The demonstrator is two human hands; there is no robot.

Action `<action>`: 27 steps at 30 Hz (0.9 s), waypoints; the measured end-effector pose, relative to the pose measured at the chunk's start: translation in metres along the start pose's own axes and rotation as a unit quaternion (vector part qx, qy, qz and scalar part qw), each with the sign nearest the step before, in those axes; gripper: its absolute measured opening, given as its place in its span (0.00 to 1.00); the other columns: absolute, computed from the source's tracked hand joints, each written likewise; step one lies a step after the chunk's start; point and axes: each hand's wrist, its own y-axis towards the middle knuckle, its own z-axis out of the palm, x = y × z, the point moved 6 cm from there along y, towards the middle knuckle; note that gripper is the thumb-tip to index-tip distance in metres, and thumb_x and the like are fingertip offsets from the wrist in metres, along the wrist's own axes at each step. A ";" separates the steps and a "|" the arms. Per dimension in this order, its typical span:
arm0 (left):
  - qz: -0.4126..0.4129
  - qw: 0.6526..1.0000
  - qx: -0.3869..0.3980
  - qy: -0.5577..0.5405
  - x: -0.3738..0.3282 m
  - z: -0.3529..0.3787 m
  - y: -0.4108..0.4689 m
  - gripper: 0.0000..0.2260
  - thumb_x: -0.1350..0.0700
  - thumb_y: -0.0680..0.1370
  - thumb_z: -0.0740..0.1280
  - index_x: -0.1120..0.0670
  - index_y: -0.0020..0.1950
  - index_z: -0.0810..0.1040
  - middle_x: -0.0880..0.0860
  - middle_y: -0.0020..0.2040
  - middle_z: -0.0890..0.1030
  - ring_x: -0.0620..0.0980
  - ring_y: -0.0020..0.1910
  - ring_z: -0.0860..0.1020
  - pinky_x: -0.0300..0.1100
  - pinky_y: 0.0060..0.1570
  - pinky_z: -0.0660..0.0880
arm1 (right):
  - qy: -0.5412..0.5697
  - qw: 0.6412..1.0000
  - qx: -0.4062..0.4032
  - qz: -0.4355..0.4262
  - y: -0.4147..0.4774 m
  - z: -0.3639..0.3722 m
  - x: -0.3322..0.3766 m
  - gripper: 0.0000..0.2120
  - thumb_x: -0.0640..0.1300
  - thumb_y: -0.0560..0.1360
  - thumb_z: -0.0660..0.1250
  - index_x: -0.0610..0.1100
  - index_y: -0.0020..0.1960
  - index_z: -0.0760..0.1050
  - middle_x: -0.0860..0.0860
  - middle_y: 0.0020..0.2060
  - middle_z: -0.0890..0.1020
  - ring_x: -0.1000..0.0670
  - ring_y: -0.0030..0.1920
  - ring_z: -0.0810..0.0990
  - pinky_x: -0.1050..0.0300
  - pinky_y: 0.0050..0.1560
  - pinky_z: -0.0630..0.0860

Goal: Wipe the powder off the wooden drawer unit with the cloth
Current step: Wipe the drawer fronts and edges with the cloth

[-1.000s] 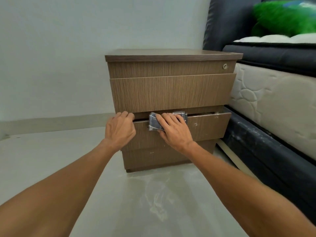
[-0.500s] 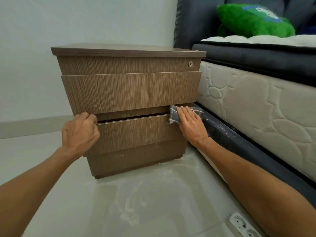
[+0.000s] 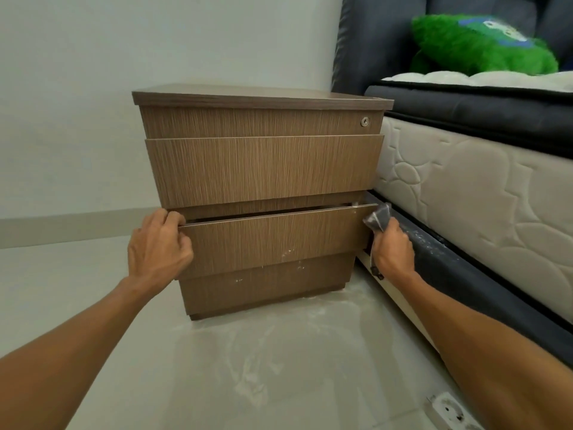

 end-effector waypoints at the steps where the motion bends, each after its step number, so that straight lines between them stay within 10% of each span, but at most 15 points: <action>1: -0.021 1.000 -0.003 -0.015 0.008 -0.001 -0.003 0.07 0.59 0.73 0.66 0.57 0.51 0.75 0.56 0.48 0.76 0.57 0.48 0.75 0.53 0.43 0.75 | 0.005 1.000 0.000 0.017 -0.006 0.003 -0.004 0.09 0.45 0.82 0.57 0.42 0.59 0.67 0.42 0.49 0.80 0.42 0.45 0.81 0.40 0.46 0.80; 21: -0.197 0.963 -0.019 -0.182 0.037 0.015 0.012 0.16 0.56 0.76 0.70 0.57 0.61 0.71 0.56 0.51 0.79 0.55 0.48 0.78 0.48 0.47 0.76 | 0.122 0.991 -0.042 0.039 -0.029 0.024 0.025 0.12 0.45 0.81 0.59 0.42 0.62 0.68 0.42 0.48 0.80 0.41 0.48 0.81 0.40 0.48 0.80; 27: -0.171 0.969 -0.014 -0.175 0.036 0.023 0.012 0.13 0.56 0.78 0.67 0.58 0.60 0.71 0.56 0.51 0.79 0.55 0.49 0.78 0.51 0.49 0.77 | 0.235 0.958 -0.102 0.125 -0.006 0.026 0.019 0.21 0.45 0.81 0.59 0.39 0.71 0.65 0.38 0.62 0.77 0.39 0.62 0.77 0.42 0.63 0.74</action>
